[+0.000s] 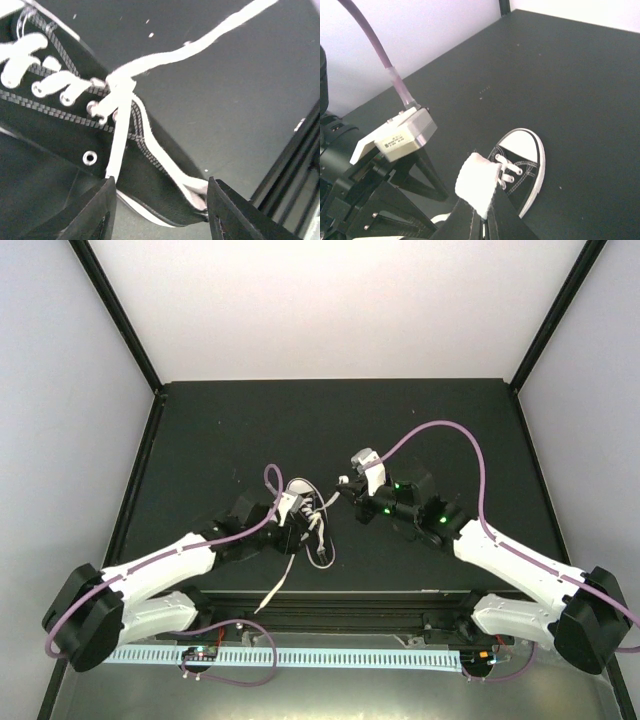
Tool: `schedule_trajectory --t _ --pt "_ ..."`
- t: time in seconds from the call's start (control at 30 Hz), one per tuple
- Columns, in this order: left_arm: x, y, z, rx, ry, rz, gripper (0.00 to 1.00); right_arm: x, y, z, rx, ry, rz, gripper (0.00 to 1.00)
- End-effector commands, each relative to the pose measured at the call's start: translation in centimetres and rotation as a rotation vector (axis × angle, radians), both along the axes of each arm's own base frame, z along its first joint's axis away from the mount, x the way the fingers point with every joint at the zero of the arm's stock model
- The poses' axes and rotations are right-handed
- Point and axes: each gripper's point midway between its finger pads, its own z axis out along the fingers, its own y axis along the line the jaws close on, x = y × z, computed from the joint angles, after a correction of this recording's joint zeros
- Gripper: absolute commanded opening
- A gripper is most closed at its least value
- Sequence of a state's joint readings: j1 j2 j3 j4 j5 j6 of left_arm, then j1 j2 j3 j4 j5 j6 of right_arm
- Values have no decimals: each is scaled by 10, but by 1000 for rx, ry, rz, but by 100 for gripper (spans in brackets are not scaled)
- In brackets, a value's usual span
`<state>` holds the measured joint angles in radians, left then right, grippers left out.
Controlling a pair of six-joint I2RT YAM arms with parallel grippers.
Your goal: Tie the shoes
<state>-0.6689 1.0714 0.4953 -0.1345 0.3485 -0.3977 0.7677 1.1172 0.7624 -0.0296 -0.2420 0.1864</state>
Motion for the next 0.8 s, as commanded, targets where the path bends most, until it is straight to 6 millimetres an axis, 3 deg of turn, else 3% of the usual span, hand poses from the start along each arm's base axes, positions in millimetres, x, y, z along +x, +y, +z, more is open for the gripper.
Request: schedule_trajectory --t 0.0,0.2,0.4,0.67,0.77 --pt "3 4 -21 75 34 80 49 8 -7 -3 13 11 -67 2" --pt "8 6 -45 153 64 104 35 8 -6 -7 10 23 -67 2" --pt "11 1 -62 211 102 88 29 8 -8 -5 4 13 -73 2" --pt "17 13 -67 267 96 161 4 10 -18 -7 3 18 -123 2" --pt "17 22 -65 279 89 202 2 16 -31 -11 -23 30 -203 2"
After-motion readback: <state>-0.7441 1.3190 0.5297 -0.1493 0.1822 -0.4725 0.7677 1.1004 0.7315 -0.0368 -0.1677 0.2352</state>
